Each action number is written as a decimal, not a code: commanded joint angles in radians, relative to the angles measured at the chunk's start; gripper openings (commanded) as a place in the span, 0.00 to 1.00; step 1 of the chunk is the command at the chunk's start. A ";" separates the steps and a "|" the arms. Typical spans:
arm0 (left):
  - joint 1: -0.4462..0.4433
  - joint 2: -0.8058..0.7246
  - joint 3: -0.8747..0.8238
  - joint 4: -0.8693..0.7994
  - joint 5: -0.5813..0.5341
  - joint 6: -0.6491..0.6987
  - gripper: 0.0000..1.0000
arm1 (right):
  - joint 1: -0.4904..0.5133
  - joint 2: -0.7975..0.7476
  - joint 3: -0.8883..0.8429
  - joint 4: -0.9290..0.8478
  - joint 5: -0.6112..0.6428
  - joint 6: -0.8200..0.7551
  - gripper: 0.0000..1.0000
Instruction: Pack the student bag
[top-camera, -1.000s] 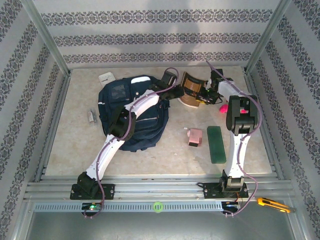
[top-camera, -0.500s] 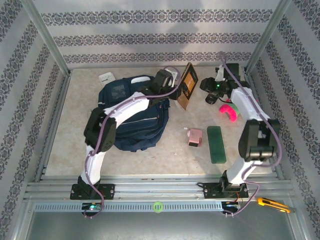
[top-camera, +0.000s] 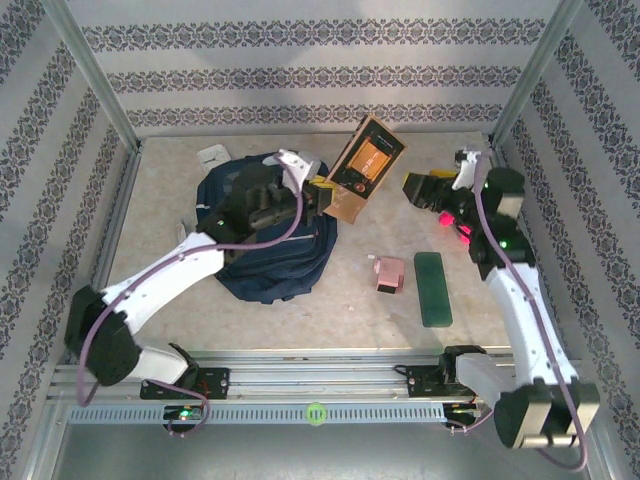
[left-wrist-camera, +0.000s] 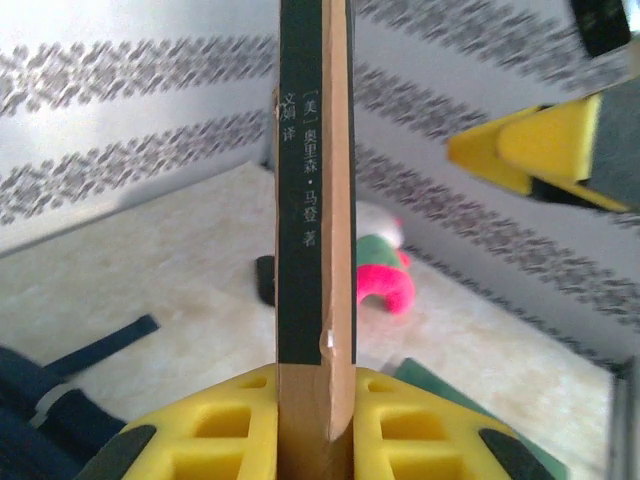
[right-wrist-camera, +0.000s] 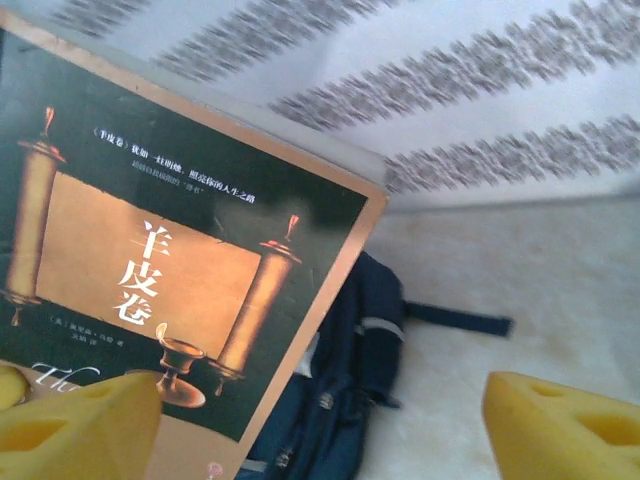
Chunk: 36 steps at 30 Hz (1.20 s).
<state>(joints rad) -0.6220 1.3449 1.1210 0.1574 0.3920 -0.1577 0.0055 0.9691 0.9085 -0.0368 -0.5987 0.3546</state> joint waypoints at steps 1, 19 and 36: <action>-0.012 -0.121 -0.054 0.180 0.119 -0.033 0.00 | 0.029 -0.079 -0.094 0.211 -0.134 0.010 0.91; -0.012 -0.279 -0.161 0.362 0.315 -0.277 0.00 | 0.207 -0.085 -0.223 0.631 -0.401 0.224 0.98; -0.013 -0.278 -0.176 0.364 0.277 -0.261 0.00 | 0.261 -0.052 -0.263 0.876 -0.480 0.380 0.62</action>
<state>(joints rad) -0.6228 1.0935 0.9455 0.4553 0.6956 -0.4522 0.2596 0.9405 0.6666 0.7387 -1.0706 0.7254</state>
